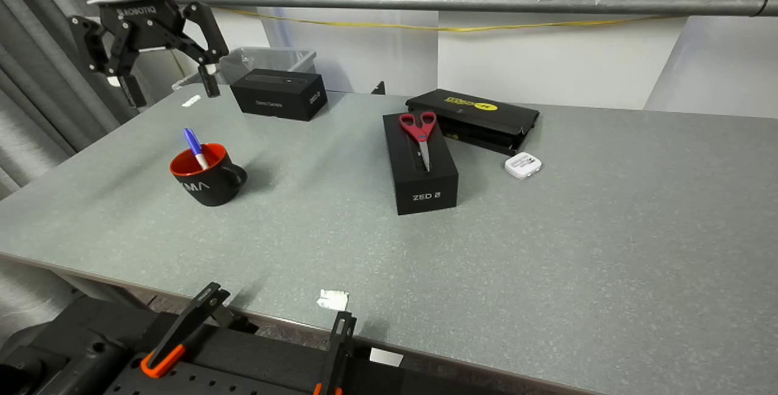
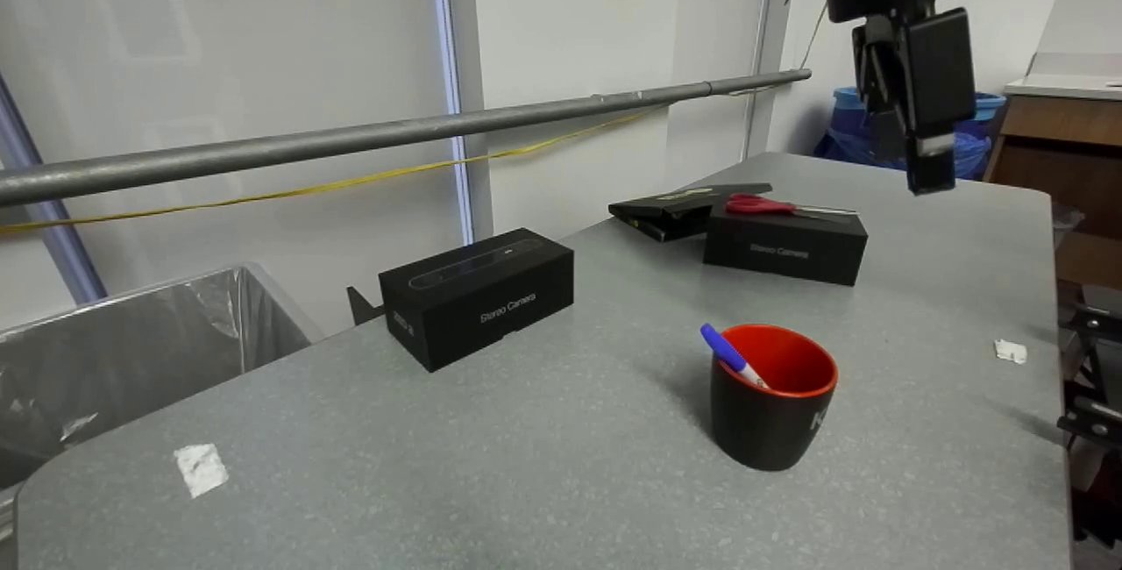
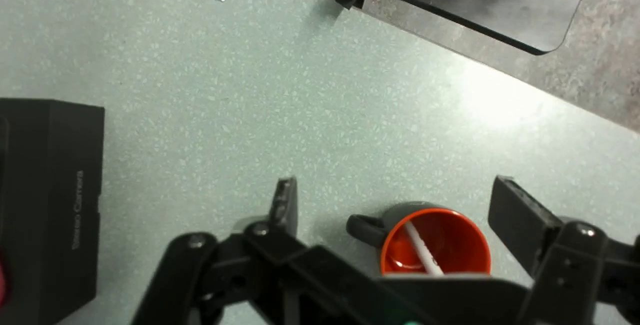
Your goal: Move the blue pen from the black mug to the table
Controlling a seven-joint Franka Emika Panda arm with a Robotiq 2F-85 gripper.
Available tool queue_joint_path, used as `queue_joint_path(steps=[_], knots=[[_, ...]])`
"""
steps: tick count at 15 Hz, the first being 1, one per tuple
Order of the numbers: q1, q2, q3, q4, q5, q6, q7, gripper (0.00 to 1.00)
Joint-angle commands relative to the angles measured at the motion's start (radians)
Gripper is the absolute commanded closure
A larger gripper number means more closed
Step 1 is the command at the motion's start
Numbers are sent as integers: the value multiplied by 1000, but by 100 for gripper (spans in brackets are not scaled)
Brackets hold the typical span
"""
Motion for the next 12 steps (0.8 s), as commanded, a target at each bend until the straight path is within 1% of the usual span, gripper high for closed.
queue_joint_path(steps=[1,4,8,10,12], knots=[[19,22,0,13,-18,-1,-18,0],[34,55,11,31,-31,-1,-40,0],[34,56,11,35,-31,-2,-50,0],[34,117,9,63,-62,46,-41,0],[38,154,12,66,-71,124,-47,0]])
